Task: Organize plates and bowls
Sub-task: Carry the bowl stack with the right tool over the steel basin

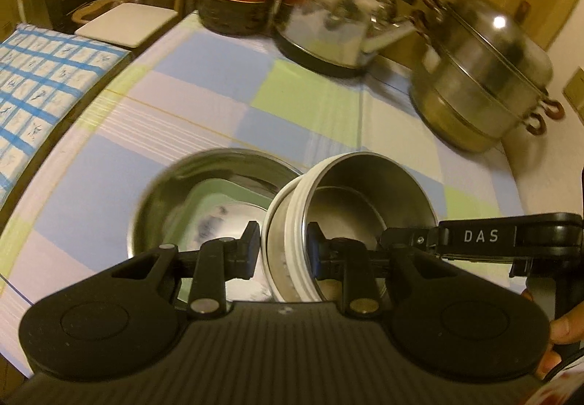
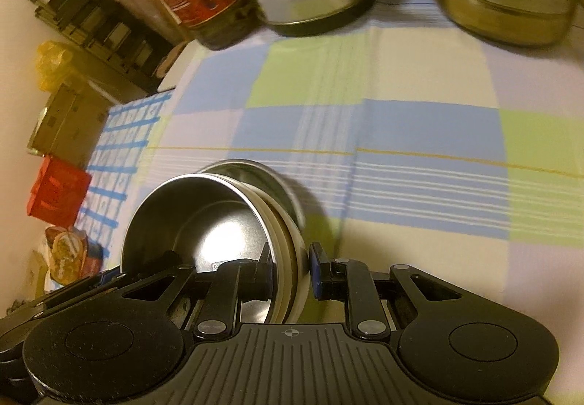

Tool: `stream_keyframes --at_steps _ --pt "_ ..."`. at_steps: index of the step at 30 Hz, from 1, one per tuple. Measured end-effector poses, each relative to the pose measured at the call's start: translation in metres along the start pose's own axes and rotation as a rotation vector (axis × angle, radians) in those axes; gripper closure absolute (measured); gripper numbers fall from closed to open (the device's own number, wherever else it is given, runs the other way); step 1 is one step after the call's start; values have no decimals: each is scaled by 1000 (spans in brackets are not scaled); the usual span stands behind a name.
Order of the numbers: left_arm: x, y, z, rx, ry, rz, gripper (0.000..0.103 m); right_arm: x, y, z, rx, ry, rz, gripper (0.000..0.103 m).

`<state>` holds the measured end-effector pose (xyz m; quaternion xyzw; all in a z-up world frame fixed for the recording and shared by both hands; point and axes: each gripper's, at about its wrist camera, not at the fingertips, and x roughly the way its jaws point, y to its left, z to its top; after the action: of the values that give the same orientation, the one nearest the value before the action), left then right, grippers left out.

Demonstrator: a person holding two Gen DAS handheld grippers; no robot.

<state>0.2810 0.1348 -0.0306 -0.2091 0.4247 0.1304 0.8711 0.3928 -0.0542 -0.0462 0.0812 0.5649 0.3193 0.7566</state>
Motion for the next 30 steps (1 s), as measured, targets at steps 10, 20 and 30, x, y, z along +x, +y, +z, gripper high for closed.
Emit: stream_keyframes --at_steps 10,20,30 --pt "12 43 16 -51 21 10 79 39 27 14 -6 49 -3 83" --pt "24 60 15 -62 57 2 79 59 34 12 16 79 -25 83" --pt "33 66 16 -65 77 -3 80 67 34 10 41 95 -34 83"
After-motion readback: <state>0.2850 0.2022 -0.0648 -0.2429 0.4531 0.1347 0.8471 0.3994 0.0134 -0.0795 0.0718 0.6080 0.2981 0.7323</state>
